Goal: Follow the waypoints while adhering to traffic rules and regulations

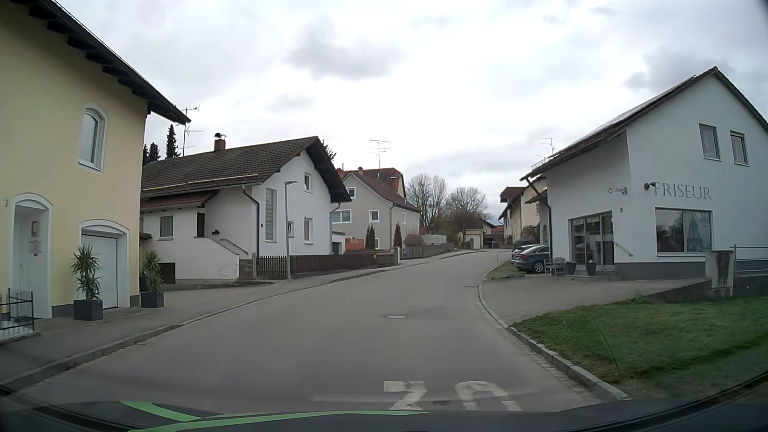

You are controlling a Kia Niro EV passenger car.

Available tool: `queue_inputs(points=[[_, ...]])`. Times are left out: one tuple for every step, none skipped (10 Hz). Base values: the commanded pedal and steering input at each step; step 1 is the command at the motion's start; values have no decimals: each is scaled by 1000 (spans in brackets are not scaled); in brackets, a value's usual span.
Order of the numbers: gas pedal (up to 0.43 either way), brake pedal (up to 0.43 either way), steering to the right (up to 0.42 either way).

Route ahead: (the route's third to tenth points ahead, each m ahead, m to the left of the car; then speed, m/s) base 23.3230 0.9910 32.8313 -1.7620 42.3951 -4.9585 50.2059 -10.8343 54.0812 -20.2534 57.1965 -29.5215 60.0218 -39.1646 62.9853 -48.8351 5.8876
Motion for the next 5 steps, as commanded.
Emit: queue_inputs(points=[[118, 0, 20], [118, 0, 22], [118, 0, 23], [118, 0, 24], [118, 0, 25]])
